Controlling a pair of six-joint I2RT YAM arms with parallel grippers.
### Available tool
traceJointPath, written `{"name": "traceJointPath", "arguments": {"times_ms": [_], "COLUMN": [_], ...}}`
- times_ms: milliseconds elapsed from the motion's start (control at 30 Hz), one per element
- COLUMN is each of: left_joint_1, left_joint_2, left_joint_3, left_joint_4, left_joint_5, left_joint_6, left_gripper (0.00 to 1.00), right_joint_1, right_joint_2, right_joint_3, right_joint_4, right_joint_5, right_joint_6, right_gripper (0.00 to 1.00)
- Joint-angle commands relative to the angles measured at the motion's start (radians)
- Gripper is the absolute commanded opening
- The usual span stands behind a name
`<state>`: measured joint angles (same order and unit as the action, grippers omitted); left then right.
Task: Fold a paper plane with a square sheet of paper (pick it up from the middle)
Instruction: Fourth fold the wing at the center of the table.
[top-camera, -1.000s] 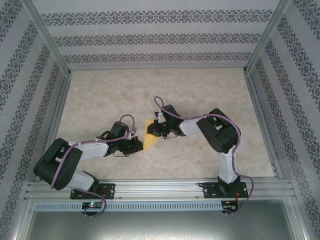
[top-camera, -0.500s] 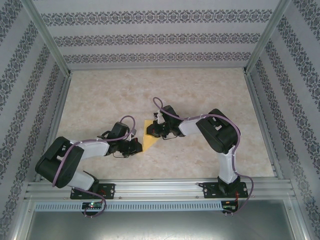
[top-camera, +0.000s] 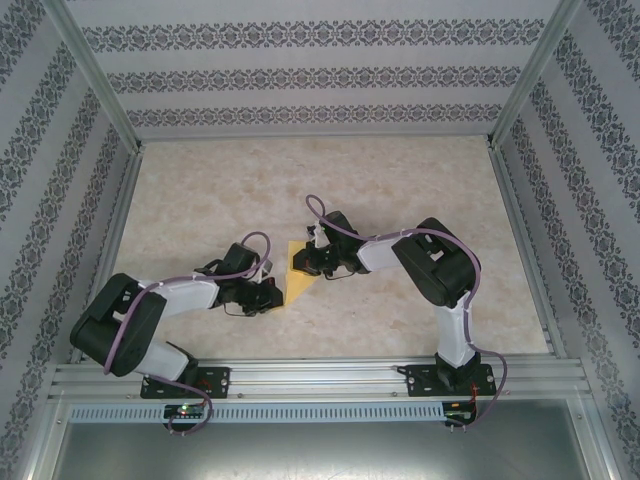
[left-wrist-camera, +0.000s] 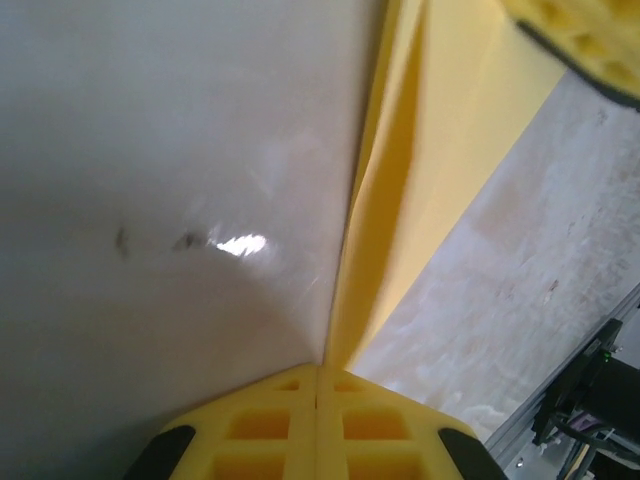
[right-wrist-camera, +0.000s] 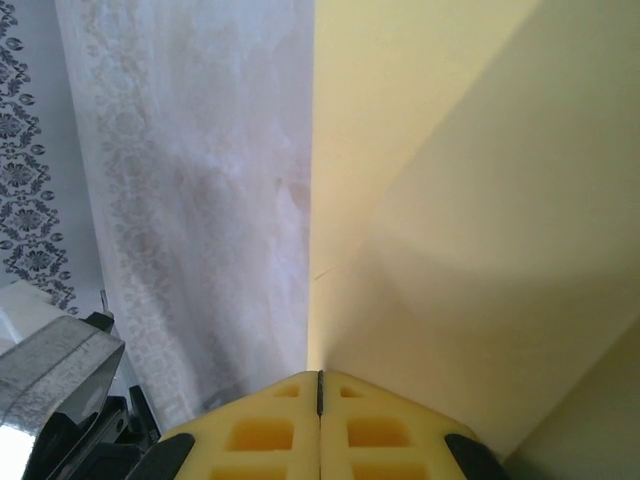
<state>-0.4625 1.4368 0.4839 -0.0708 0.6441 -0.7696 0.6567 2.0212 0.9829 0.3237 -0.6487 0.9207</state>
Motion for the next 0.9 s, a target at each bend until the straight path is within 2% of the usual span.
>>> {"name": "traceJointPath", "arguments": {"times_ms": [0,167,267,400,533,667,867], "left_joint_1": [0.002,0.009,0.022,0.032,0.035,0.035,0.034], "left_joint_2": [-0.056,-0.252,-0.277,-0.167,-0.027,0.075,0.159], "left_joint_3": [-0.026,0.026,0.077,0.126,0.14,0.139,0.113], "left_joint_4": [-0.204,-0.266,-0.241,-0.087,0.142,0.239,0.236], "left_joint_5": [-0.006,-0.093,-0.116,-0.044,0.031,0.066,0.035], "left_joint_6": [0.029,0.007,-0.004,-0.035,-0.124,-0.148,-0.136], "left_gripper": [0.11,0.2,0.24,0.22,0.18,0.17,0.16], "right_joint_1": [-0.007,-0.007,-0.006,-0.005,-0.005,-0.006,-0.004], "right_joint_2": [0.028,0.028,0.029,0.028,0.027,0.034,0.039], "right_joint_3": [-0.026,-0.03,-0.03,-0.034,-0.038,-0.039,-0.037], "right_joint_4": [-0.077,-0.078,-0.078,-0.071,-0.071,-0.066,-0.059], "right_joint_5": [0.079,0.08,0.08,0.079,0.081,0.08,0.075], "right_joint_6": [-0.023,-0.025,-0.024,-0.022,-0.023,-0.021,-0.017], "right_gripper": [0.05,0.05,0.05,0.05,0.05,0.05,0.05]}}
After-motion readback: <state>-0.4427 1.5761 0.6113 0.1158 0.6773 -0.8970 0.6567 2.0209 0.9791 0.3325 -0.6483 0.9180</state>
